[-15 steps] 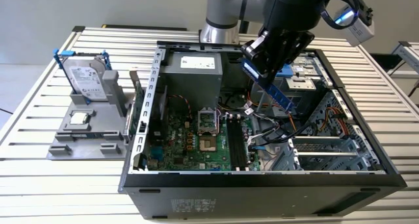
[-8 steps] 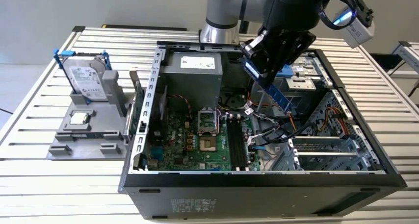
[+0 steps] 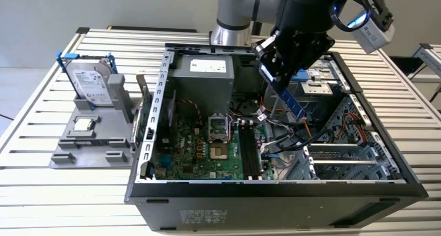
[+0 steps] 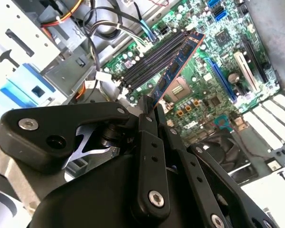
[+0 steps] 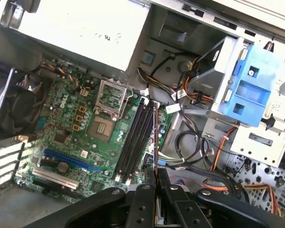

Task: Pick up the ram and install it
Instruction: 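Insert the ram into the slot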

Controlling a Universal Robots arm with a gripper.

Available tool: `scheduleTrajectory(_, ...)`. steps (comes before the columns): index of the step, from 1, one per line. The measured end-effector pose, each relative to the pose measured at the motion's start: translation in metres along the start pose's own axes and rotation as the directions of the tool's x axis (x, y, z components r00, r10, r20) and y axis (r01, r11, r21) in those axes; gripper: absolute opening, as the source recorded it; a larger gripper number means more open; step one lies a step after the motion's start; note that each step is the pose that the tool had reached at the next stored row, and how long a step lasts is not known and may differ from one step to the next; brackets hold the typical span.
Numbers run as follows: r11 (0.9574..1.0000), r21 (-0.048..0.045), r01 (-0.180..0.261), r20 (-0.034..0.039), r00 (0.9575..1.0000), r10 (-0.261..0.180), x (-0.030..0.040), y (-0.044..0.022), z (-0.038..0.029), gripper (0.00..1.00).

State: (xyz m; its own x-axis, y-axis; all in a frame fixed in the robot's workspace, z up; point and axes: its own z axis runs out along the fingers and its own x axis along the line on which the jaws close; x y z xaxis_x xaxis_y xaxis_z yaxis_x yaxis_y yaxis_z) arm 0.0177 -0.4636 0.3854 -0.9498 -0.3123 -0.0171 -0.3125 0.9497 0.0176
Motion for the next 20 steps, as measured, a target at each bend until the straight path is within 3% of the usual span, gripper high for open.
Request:
scheduleTrajectory(6,0.9967,0.0013,-0.081,0.0015,0.9967,0.081,0.0,0.0,0.0,0.0)
scheduleTrajectory(11,0.9901,0.0022,-0.14,0.0027,0.9901,0.14,0.0,0.0,0.0,0.0)
scheduleTrajectory(20,0.9896,0.0024,-0.144,0.0027,0.9896,0.144,0.0,0.0,0.0011,0.0)
